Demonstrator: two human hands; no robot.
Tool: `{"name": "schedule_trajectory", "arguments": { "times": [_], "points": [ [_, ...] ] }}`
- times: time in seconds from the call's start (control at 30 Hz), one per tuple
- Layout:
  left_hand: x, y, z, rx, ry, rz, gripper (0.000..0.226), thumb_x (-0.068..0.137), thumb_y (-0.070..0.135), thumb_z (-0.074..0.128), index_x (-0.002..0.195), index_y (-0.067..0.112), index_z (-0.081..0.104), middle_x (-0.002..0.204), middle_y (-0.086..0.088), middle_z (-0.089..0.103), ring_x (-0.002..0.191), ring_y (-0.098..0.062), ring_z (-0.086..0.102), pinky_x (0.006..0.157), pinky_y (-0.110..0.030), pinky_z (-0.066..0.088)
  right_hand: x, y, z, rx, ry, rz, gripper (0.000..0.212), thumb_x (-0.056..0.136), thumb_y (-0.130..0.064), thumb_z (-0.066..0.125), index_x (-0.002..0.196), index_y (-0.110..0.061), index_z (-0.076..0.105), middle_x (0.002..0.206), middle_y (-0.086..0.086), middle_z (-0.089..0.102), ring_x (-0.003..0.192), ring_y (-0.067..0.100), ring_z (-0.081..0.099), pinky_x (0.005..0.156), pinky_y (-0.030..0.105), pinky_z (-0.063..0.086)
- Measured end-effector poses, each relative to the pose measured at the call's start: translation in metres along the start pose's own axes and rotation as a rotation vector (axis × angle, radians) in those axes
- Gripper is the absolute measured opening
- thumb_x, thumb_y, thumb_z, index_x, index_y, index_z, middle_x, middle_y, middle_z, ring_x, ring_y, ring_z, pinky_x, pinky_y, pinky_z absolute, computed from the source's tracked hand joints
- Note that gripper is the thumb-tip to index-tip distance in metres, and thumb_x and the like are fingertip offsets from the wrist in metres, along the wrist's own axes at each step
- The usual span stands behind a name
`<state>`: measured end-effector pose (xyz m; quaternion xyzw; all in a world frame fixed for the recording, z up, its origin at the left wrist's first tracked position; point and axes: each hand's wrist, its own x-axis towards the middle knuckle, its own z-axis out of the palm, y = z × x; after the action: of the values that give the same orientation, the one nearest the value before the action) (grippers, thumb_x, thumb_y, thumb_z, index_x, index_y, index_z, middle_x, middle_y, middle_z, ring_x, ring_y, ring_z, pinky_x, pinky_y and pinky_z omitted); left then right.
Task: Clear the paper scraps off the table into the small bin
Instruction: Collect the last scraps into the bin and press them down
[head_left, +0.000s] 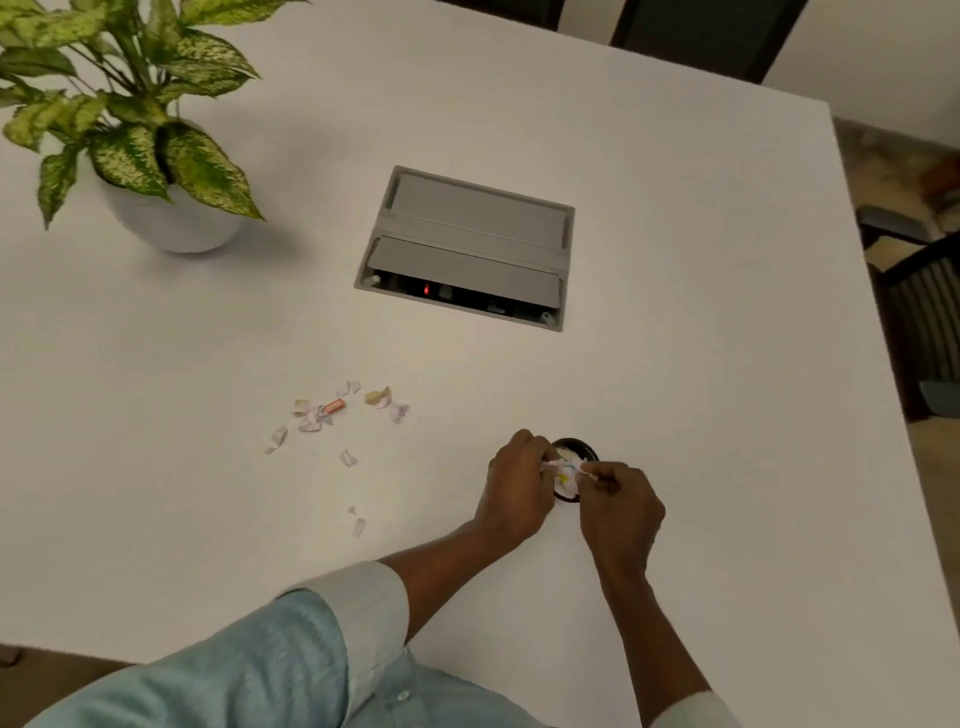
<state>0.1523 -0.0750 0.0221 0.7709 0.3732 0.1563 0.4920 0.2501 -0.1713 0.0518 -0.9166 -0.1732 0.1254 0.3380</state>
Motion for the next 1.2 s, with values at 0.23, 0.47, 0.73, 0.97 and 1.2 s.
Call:
{"name": "schedule_trajectory", "arguments": {
  "times": [0.23,0.47,0.73,0.97,1.2],
  "points": [
    [-0.006,0.001,0.010,0.068,-0.107,-0.005,0.042,0.090,0.008,0.061,0.132,0.013,0.060,0.121,-0.005,0.064,0.099,-0.019,0.062,0.087,-0.033,0.051,0.004,0.013,-0.006,0.054,-0.033,-0.054,0.022,0.086,-0.003,0.069,0.102,-0.017,0.072,0.099,-0.005,0.075,0.091,0.013,0.072,0.079,0.025,0.052],
    [-0.051,-0.054,-0.030,0.335,-0.044,-0.029,0.025,0.098,0.021,0.062,0.121,0.021,0.055,0.121,0.005,0.055,0.088,-0.019,0.064,0.072,-0.032,0.050,-0.015,0.036,-0.002,-0.228,-0.176,-0.454,0.053,0.081,-0.006,0.072,0.130,-0.022,0.061,0.134,-0.005,0.064,0.120,0.015,0.057,0.098,0.037,0.046],
    [-0.095,-0.125,-0.059,0.746,-0.300,-0.016,0.078,0.090,0.032,0.076,0.153,0.003,0.040,0.168,-0.019,0.025,0.154,-0.038,0.029,0.116,-0.046,0.043,-0.013,0.047,0.015,-0.589,-0.336,-0.569,0.060,0.100,-0.048,0.037,0.153,-0.021,0.036,0.163,0.000,0.034,0.152,0.015,0.028,0.123,0.052,0.016],
    [-0.102,-0.132,-0.060,0.752,-0.337,0.022,0.092,0.094,0.037,0.071,0.161,0.001,0.018,0.172,-0.014,-0.005,0.160,-0.031,0.001,0.125,-0.042,0.024,-0.004,0.050,0.029,-0.640,-0.389,-0.505,0.067,0.100,-0.064,0.025,0.150,-0.021,0.039,0.159,-0.002,0.041,0.149,0.015,0.034,0.124,0.053,0.005],
    [-0.101,-0.139,-0.070,0.792,-0.285,0.024,0.068,0.086,0.026,0.080,0.143,0.002,0.053,0.162,-0.022,0.037,0.148,-0.042,0.041,0.110,-0.051,0.050,-0.003,0.024,0.021,-0.556,-0.130,-0.578,0.026,0.091,-0.033,0.053,0.102,-0.015,0.069,0.113,0.006,0.073,0.119,0.028,0.059,0.109,0.051,0.035]
  ]
}}
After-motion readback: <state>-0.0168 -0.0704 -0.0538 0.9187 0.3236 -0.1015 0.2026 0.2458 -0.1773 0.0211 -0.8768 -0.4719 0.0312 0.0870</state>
